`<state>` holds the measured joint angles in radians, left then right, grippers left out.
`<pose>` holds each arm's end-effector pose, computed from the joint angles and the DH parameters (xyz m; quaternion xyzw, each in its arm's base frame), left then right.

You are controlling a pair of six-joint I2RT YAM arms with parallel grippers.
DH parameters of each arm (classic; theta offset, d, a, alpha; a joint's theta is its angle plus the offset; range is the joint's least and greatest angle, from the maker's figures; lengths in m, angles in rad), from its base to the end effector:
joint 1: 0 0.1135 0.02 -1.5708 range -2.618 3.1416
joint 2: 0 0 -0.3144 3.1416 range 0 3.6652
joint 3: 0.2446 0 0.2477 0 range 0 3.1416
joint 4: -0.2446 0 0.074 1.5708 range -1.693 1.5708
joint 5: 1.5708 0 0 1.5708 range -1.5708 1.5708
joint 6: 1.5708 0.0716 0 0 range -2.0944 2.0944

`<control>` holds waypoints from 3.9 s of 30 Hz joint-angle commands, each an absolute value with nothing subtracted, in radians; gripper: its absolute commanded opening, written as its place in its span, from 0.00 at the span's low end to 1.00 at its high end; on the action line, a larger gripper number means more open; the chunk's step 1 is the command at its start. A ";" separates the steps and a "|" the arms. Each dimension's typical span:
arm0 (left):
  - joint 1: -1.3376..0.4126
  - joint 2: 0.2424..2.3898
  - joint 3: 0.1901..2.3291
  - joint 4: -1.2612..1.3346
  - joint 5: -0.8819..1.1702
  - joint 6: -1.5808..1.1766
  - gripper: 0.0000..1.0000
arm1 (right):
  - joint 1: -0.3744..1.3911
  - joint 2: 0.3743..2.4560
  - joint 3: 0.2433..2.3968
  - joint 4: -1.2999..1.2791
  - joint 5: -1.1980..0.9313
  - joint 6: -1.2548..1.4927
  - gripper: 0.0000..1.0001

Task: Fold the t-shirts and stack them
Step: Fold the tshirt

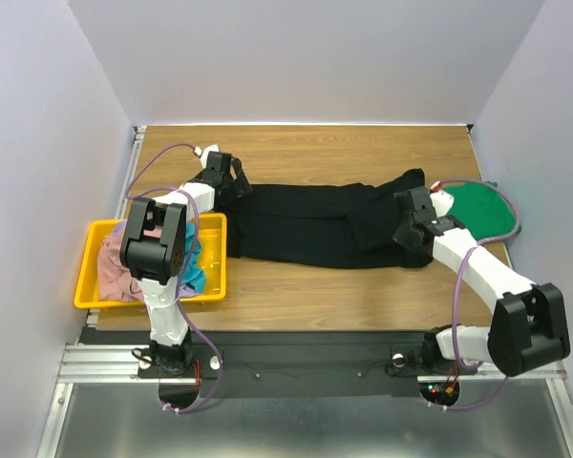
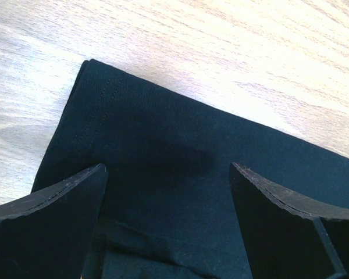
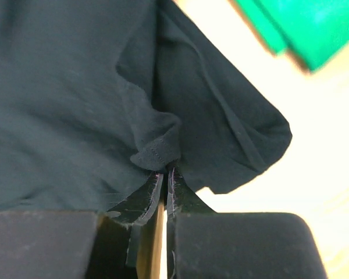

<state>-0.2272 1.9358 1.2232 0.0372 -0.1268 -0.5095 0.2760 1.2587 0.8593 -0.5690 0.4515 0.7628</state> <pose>0.4565 -0.0963 0.2048 -0.1537 0.8868 -0.1023 0.4236 0.2458 0.0372 0.2605 0.2888 0.8873 -0.0421 0.3571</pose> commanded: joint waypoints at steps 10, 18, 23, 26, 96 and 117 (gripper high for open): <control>-0.212 1.916 1.200 -0.014 -0.138 -0.503 0.98 | 0.273 1.229 0.874 -0.627 0.353 0.701 1.00; -0.221 1.868 1.223 -0.018 -0.104 -0.515 0.98 | 0.273 1.183 1.017 -0.586 0.377 0.607 1.00; -0.259 1.827 1.256 -0.037 -0.112 -0.515 0.99 | 0.275 1.386 1.091 -0.520 0.397 0.601 1.00; -0.281 1.815 1.287 -0.055 -0.117 -0.512 0.99 | 0.268 1.502 1.100 -0.500 0.458 0.639 1.00; -0.977 1.132 0.526 -0.152 -0.212 -0.951 0.98 | 0.463 1.503 1.035 -0.371 0.186 0.530 1.00; -0.999 1.396 0.526 0.044 -0.138 -0.943 0.43 | 0.466 1.084 0.523 -0.554 -0.049 0.712 0.80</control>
<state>-0.9928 1.3323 0.5301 0.0437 -0.1471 -0.9482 0.4644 1.0748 0.5385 -0.5400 0.0010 0.6952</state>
